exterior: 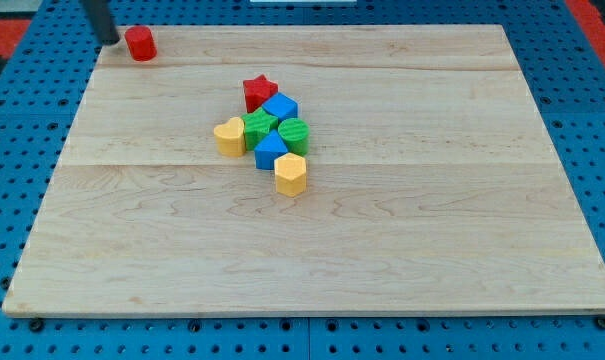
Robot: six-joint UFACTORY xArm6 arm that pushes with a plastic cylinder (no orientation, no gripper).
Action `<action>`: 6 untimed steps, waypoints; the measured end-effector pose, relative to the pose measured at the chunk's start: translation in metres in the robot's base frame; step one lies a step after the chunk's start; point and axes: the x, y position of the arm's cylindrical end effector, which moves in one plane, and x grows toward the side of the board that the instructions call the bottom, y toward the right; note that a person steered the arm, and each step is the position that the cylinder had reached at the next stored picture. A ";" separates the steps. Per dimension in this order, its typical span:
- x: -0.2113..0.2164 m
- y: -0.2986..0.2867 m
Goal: Push the red circle parallel to the red star
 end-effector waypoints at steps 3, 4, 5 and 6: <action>0.066 0.100; 0.029 0.087; 0.042 0.054; 0.095 0.083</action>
